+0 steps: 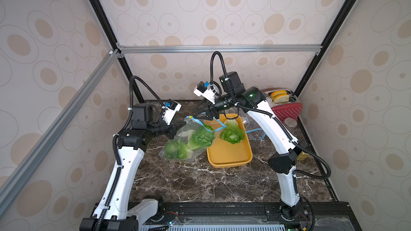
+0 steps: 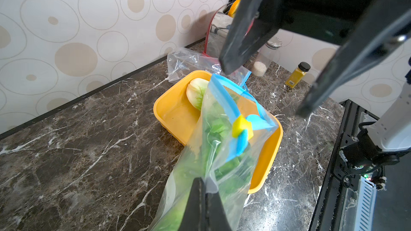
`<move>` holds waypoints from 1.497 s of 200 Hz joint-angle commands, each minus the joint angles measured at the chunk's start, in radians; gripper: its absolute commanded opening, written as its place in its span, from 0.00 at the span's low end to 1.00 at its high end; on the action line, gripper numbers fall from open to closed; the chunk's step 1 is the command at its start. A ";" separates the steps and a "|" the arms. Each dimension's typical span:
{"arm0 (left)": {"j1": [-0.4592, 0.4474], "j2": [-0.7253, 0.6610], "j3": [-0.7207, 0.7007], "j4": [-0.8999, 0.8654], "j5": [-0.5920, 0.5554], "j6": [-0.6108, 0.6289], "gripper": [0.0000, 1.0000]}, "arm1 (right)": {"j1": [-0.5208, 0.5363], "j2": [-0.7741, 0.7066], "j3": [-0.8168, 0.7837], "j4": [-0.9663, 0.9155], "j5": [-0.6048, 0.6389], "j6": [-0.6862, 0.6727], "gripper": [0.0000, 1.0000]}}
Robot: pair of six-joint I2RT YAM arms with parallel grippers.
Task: Put the chinese cabbages into a zipper bag and zip it
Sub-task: Zip the zipper on the zipper food storage bag.
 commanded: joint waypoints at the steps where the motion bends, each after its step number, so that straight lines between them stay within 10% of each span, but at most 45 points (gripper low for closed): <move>1: 0.006 0.008 0.048 -0.005 0.042 0.028 0.00 | 0.025 0.022 0.024 0.013 -0.022 -0.051 0.46; 135: 0.006 0.024 0.045 -0.019 0.040 0.042 0.00 | 0.039 0.066 0.002 -0.008 -0.058 -0.081 0.31; 243: 0.006 0.048 0.071 -0.014 0.034 0.042 0.00 | 0.038 0.042 -0.021 -0.023 -0.054 -0.093 0.00; 299: 0.006 0.091 0.140 -0.057 0.163 0.096 0.22 | 0.037 0.012 -0.035 -0.017 -0.054 -0.091 0.00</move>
